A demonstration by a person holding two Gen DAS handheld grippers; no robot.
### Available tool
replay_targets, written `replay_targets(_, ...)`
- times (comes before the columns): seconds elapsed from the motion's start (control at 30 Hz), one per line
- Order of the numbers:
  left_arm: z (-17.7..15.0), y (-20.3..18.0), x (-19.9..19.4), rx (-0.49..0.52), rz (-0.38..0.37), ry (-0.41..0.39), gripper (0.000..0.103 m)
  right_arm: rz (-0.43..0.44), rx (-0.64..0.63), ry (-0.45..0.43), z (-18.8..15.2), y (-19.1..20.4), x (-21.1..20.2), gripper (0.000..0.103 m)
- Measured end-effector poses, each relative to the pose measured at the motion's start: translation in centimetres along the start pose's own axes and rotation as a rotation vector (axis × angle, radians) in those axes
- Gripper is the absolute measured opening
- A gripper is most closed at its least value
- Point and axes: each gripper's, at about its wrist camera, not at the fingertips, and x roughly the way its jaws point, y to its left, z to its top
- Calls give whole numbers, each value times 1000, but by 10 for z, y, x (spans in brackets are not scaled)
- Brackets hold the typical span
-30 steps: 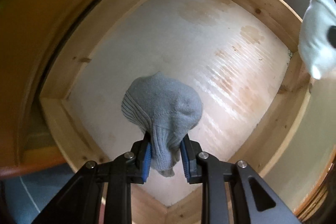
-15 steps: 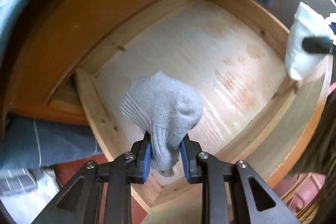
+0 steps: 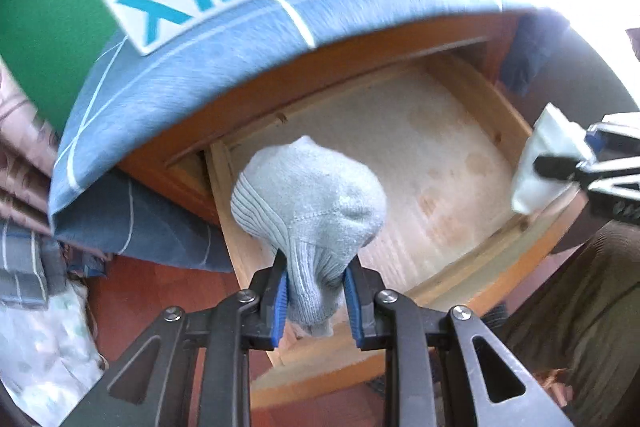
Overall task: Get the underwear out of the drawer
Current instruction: 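Carry the grey sock into the white box and open the left gripper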
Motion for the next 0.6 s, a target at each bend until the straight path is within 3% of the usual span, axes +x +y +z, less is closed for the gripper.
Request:
replay_targets(0.27, 15, 16, -52, -96, -20, -99, 24, -4, -6, 3, -1, 2, 0, 35)
replay_targets(0.6, 30, 19, -118, -80, -44, -178, 24, 3, -1, 0, -1, 2, -1, 35)
